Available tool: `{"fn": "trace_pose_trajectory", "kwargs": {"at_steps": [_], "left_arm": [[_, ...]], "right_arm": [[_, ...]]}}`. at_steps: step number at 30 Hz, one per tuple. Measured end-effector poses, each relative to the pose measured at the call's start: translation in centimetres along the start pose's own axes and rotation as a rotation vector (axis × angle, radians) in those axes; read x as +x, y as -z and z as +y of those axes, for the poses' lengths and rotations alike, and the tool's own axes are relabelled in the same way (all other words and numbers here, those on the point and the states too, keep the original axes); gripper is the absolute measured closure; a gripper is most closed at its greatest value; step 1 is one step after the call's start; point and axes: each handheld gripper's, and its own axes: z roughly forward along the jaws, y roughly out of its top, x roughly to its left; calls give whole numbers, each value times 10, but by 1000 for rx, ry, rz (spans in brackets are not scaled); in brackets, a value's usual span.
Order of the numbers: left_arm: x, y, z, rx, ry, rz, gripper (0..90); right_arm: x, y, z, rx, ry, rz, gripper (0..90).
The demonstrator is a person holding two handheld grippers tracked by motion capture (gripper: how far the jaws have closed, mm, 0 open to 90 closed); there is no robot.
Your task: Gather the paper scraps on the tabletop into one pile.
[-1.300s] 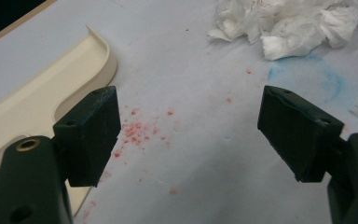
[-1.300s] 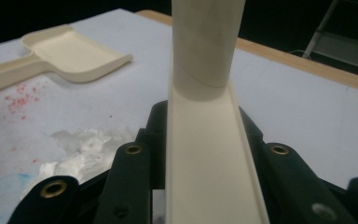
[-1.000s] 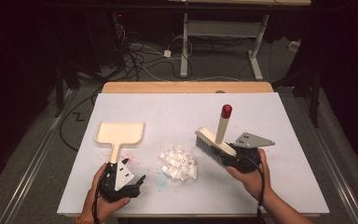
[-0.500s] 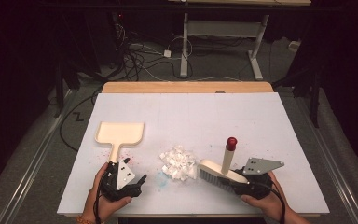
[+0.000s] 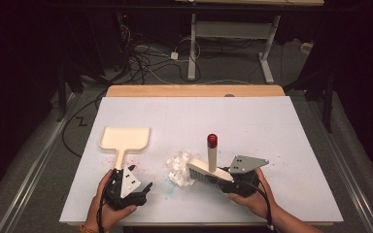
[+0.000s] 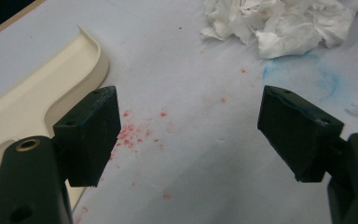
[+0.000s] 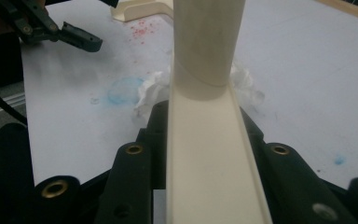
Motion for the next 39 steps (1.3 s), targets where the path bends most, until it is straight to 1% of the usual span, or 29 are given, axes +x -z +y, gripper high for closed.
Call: {"fn": "trace_pose_trajectory", "kwargs": {"at_steps": [4, 5, 8, 9, 10, 13, 15, 17, 19, 21, 23, 25, 26, 28, 29, 31, 32, 33, 34, 35, 36, 37, 38, 39], "left_arm": [[0, 1, -1, 2, -2, 0, 203], [0, 1, -1, 2, -2, 0, 203], [0, 1, -1, -3, 2, 3, 203], [0, 1, -1, -3, 2, 3, 203], [0, 1, 0, -2, 3, 5, 203], [0, 1, 0, -4, 0, 8, 203], [0, 1, 1, -7, -3, 8, 203], [0, 1, 1, -10, -1, 10, 203], [0, 1, 1, -12, 1, 12, 203], [1, 1, 1, -11, 1, 15, 203], [1, 1, 1, -11, 2, 13, 203], [1, 2, 0, -12, 0, 12, 203], [1, 2, 0, -12, 0, 12, 203], [1, 2, 0, -12, 0, 11, 203], [1, 2, 1, -12, 1, 10, 203], [1, 2, 1, -14, 1, 9, 203], [1, 1, 1, -12, -1, 10, 203], [0, 1, 1, -10, 0, 10, 203], [0, 1, 2, -9, 0, 7, 203], [0, 0, 2, -8, -1, 6, 203], [0, 0, 2, -8, -1, 6, 203], [0, -1, 3, -6, -4, 4, 203], [0, -2, 4, -3, -7, 3, 203], [-2, -3, 4, 5, 0, -5, 203]], "right_arm": [[-2, 12, 0, 3, -2, 3, 675], [-4, 16, -1, 3, 4, 5, 675], [-10, 31, -5, 0, -6, 7, 675], [-10, 31, -5, 0, -6, 7, 675], [-15, 43, -8, 1, -11, 8, 675], [-22, 60, -11, 4, -8, 8, 675], [-25, 70, -13, 8, -7, -1, 675], [-28, 77, -14, 15, -1, -1, 675], [-30, 79, -16, 11, -4, -7, 675], [-34, 86, -19, 22, -7, -10, 675], [-34, 88, -20, 31, -12, -8, 674], [-35, 96, -23, 59, -19, -3, 674], [-35, 96, -23, 59, -19, -3, 674], [-35, 107, -27, 91, -24, 21, 674], [-35, 111, -28, 108, -34, 36, 674], [-37, 118, -31, 125, -58, 44, 674], [-39, 120, -33, 145, -66, 53, 674], [-41, 122, -35, 156, -73, 51, 673], [-44, 123, -37, 161, -100, 45, 673], [-48, 123, -39, 180, -124, 55, 673], [-48, 123, -39, 180, -124, 55, 673], [-58, 119, -42, 211, -162, 77, 673], [-65, 116, -43, 223, -183, 90, 673], [-71, 112, -44, 238, -206, 99, 672]]}}
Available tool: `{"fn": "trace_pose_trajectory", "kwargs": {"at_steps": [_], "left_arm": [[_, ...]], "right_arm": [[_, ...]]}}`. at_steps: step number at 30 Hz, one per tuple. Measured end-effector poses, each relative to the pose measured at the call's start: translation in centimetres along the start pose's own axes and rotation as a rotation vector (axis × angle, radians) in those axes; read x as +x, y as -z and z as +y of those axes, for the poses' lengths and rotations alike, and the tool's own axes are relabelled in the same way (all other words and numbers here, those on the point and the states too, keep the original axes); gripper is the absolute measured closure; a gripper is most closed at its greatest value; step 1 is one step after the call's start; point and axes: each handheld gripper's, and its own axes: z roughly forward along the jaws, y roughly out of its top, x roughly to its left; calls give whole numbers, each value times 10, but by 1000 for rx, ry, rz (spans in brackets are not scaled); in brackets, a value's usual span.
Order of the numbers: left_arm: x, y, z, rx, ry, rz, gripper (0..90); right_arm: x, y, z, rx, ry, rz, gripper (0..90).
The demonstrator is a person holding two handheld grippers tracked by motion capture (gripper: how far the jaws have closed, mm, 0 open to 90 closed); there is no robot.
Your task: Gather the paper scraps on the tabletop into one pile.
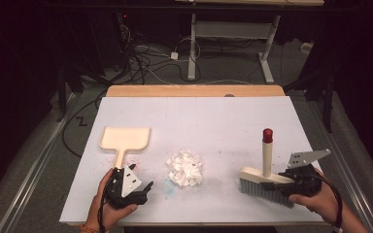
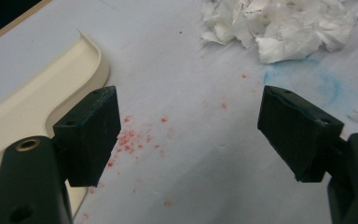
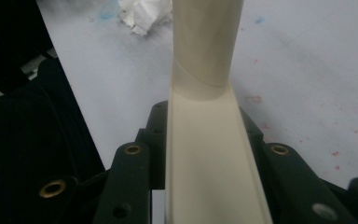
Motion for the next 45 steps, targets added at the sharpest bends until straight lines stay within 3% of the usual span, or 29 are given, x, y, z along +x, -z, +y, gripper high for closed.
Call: {"fn": "trace_pose_trajectory", "kwargs": {"at_steps": [3, 7, 11, 13, 16, 17, 19, 21, 25, 29, 30, 33, 37, 40, 45], "left_arm": [[0, -2, 1, 2, -4, -6, 203], [1, -4, 1, 5, -2, -11, 203], [2, -5, 2, -2, 1, -17, 203], [2, -6, 2, 0, 0, -19, 203], [3, -10, 4, 6, -6, -26, 203], [3, -11, 4, 6, -9, -29, 203], [2, -12, 6, 9, -17, -31, 203], [1, -12, 6, 10, -26, -33, 203], [0, -10, 5, 5, -24, -28, 203], [2, -7, 5, -4, -16, -20, 203], [2, -6, 5, -9, -12, -17, 203], [3, -5, 6, -21, -5, -6, 203], [3, -4, 6, -30, -2, 0, 198], [3, -1, 7, -48, -3, 12, 195], [2, 3, 7, -73, -5, 13, 194]], "right_arm": [[-19, -9, 7, 32, -38, 13, 656], [-41, -20, 18, 84, -60, -9, 589], [-68, -26, 25, 84, -113, -49, 457], [-76, -28, 26, 95, -99, -77, 406], [-84, -30, 25, 102, -73, -77, 367], [-85, -31, 24, 115, -67, -104, 369], [-86, -30, 24, 104, -37, -210, 393], [-86, -29, 25, 94, -40, -235, 366], [-77, -28, 28, 69, 37, -357, 353], [-71, -25, 27, 4, 56, -372, 345], [-64, -21, 26, -46, 84, -412, 345], [-51, -12, 24, -155, 130, -454, 325], [-33, 0, 19, -297, 141, -490, 281], [-21, 4, 13, -365, 141, -513, 259], [-3, 8, -3, -416, 121, -572, 211]]}}
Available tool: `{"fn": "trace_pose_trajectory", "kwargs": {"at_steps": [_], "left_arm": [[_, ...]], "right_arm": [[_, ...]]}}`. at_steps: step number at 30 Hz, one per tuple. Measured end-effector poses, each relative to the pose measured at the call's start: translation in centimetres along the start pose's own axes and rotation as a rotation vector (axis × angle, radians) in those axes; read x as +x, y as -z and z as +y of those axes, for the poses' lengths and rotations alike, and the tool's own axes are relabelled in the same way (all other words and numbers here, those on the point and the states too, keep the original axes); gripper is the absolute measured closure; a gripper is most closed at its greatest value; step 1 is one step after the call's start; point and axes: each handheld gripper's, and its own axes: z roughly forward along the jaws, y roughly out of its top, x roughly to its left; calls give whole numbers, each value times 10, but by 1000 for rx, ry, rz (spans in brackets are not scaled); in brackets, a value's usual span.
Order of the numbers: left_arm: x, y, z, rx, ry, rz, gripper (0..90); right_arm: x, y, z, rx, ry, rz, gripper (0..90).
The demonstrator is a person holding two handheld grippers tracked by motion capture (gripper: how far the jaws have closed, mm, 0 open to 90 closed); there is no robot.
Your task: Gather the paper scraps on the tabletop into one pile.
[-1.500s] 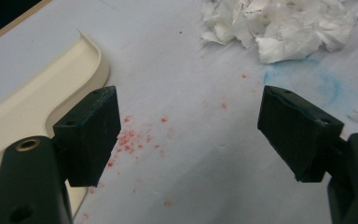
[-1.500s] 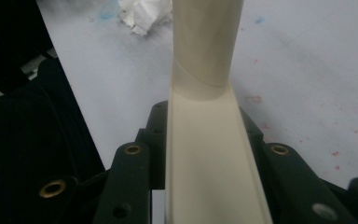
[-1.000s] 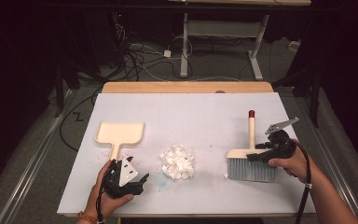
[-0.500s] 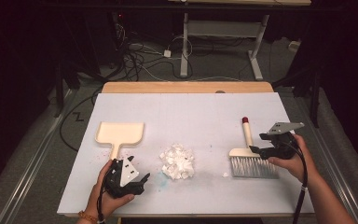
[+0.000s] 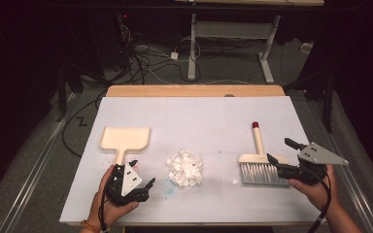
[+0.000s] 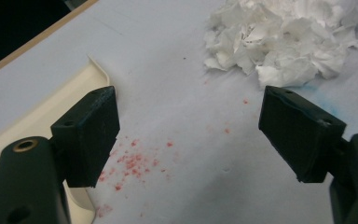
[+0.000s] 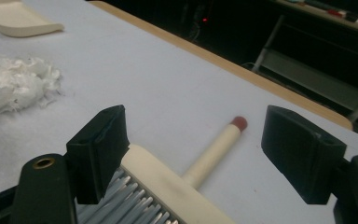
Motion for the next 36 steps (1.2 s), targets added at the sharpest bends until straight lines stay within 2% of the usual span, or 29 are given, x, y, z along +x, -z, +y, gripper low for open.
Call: {"fn": "trace_pose_trajectory", "kwargs": {"at_steps": [3, 4, 6, 9, 13, 14, 16, 18, 22, 24, 30, 36], "left_arm": [[-1, 1, 1, -11, -4, 3, 194], [-2, 1, 1, -11, -5, 4, 194], [-4, 2, 2, -15, -19, 3, 194], [-5, 3, 1, -17, -29, 4, 194], [-5, 4, -1, -15, -34, 5, 193], [-5, 4, -1, -20, -36, 2, 194], [-5, 4, -2, -21, -39, 2, 194], [-5, 4, -3, -18, -43, 0, 193], [-5, 4, -3, -17, -44, -1, 194], [-6, 5, -3, -18, -46, -1, 194], [-6, 3, -2, -11, -45, 1, 193], [-6, 0, 0, -5, -42, 0, 193]], "right_arm": [[3, 7, -7, -14, -7, -12, 209], [7, 11, -15, -26, -17, -28, 209], [10, 12, -23, -28, -19, -30, 210], [15, 9, -31, -4, 19, -38, 210], [20, 5, -31, 14, 29, -41, 240], [24, 5, -30, 17, 41, -12, 266], [29, 5, -29, 19, 65, -4, 269], [30, 5, -28, 12, 68, 7, 260], [30, 3, -28, 13, 64, -1, 244], [31, 3, -28, 14, 80, -15, 230], [30, 5, -28, 5, 77, -13, 218], [29, 6, -26, -1, 94, -27, 210]]}}
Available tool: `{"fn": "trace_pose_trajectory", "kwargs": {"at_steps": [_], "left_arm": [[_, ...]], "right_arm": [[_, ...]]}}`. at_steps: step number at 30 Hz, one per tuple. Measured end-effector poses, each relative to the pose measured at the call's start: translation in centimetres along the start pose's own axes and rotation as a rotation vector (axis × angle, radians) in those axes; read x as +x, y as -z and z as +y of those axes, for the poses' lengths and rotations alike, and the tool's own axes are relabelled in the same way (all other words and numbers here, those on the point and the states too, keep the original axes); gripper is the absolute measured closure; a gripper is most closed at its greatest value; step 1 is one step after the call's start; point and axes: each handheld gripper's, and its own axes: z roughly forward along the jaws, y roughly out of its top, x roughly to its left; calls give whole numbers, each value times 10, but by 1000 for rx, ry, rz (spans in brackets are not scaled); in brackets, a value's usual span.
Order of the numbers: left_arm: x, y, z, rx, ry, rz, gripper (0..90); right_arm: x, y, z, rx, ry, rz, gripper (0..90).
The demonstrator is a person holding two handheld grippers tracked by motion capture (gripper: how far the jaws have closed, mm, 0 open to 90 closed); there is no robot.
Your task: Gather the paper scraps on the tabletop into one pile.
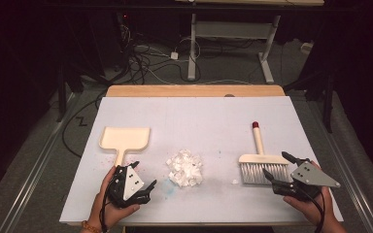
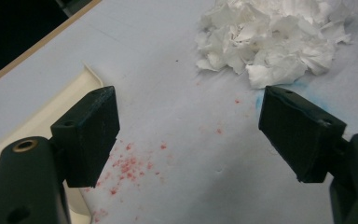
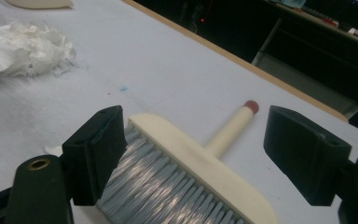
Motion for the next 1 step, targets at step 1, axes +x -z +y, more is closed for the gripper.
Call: {"fn": "trace_pose_trajectory", "kwargs": {"at_steps": [1], "left_arm": [[0, 0, 0, 1, -2, 2, 193]], "right_arm": [[0, 0, 0, 2, -3, 0, 209]]}}
